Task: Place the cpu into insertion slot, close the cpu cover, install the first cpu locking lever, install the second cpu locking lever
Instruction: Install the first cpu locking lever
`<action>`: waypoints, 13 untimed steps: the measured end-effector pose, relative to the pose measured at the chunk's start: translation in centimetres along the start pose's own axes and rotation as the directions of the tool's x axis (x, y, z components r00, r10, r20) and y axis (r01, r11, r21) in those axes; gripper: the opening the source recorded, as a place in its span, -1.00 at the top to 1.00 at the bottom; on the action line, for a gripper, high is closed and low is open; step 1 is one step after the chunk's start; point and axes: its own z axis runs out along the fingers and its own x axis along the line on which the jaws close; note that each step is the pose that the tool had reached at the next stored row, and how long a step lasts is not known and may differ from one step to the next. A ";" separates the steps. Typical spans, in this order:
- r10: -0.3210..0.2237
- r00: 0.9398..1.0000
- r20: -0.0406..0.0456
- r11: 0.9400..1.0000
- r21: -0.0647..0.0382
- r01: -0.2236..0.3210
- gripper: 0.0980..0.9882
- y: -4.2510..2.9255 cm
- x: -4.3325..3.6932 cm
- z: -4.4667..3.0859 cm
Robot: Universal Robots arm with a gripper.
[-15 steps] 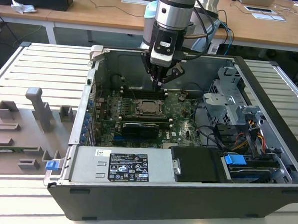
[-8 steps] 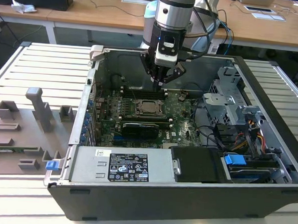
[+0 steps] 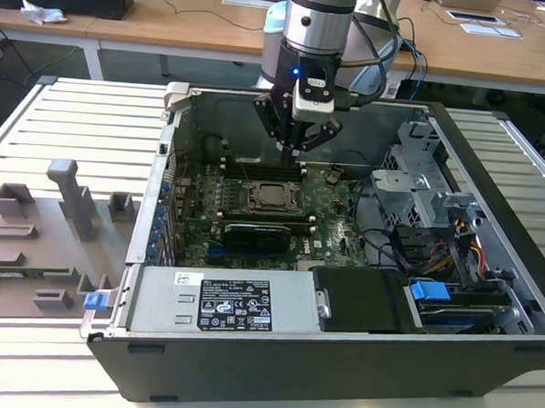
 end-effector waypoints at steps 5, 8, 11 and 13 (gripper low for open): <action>-0.074 0.997 0.007 0.997 0.000 0.074 0.98 0.00 0.00 0.00; -0.116 0.993 0.011 0.993 0.000 0.116 0.98 0.00 0.00 0.00; -0.150 0.989 0.014 0.989 0.001 0.150 0.98 0.00 0.00 0.00; -0.185 0.983 0.017 0.983 0.001 0.185 0.98 0.00 0.00 0.00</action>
